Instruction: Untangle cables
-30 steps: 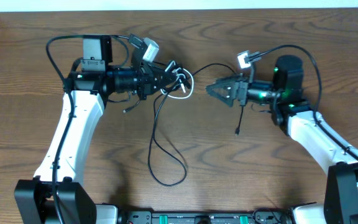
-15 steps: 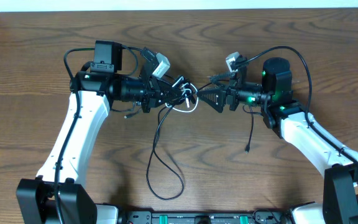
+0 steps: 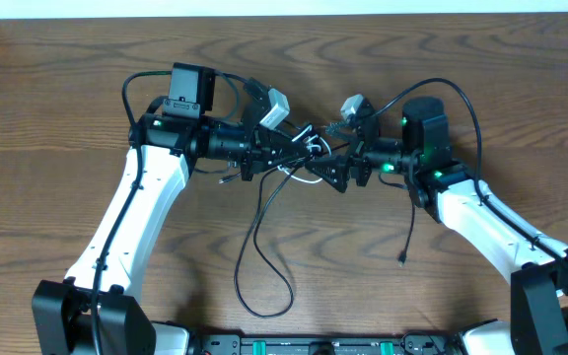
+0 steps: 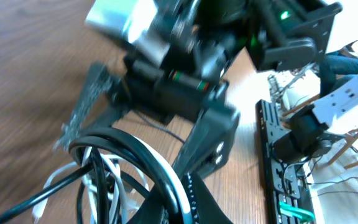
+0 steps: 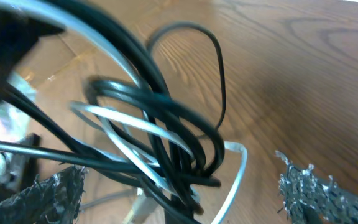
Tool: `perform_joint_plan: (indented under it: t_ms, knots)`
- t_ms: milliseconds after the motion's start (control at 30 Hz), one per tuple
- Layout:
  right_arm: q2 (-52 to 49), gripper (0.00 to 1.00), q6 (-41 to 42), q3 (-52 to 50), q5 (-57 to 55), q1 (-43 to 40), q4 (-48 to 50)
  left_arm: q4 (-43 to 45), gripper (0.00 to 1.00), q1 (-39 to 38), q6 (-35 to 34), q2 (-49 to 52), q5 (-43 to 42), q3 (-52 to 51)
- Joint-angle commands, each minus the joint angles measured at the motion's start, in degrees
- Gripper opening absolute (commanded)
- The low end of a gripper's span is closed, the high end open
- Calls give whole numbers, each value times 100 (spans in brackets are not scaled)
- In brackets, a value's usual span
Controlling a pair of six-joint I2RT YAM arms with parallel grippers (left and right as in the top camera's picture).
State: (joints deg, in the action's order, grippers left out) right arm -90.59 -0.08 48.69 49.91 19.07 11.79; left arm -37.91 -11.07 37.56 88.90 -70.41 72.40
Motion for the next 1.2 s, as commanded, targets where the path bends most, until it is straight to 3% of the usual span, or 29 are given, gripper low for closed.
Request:
perform_joint_plan:
  t_ms: [0,100,133,200,267,300,567,733,767,800,867,1033,1067,1100,1133,1167]
  knots:
    - [-50,95,-389,28,-304,164,-103,138,8,-15,144,13,-566,13]
    - [-52,88,-389,28,-304,170,-107,133,8,-15,142,13,-570,13]
    - [-52,81,-391,28,-306,170,-90,133,8,-15,142,13,-573,13]
    - [-52,57,-391,28,-304,170,-90,131,7,-15,142,13,-570,13]
    - [-52,10,-389,28,-302,170,-94,131,8,-15,142,13,-570,13]
    - [-52,1,-389,28,-302,170,-92,131,7,-15,142,13,-570,13]
    - [-50,1,-385,28,-302,136,-90,107,8,-15,120,13,-177,13]
    - [-48,1,-315,28,-275,-37,-90,-210,8,-15,118,13,1172,13]
    - [-48,1,-319,28,-179,-111,-81,-389,11,-15,114,13,1751,13]
    - [-48,1,-317,28,-114,-151,-52,-485,22,-15,111,13,2011,13]
    - [-48,1,-319,28,175,-256,70,-686,30,-15,94,13,2490,13]
    - [-46,1,-308,28,918,-433,529,-848,31,-15,96,13,2761,13]
    - [-46,1,-221,28,964,-452,616,-833,47,-15,98,13,2763,13]
    - [-44,1,-153,28,968,-476,697,-828,58,-15,98,13,2763,13]
    - [-44,1,-118,28,968,-481,754,-828,62,-15,98,13,2767,13]
    - [-37,1,-125,28,981,-490,798,-831,75,-15,98,13,2767,13]
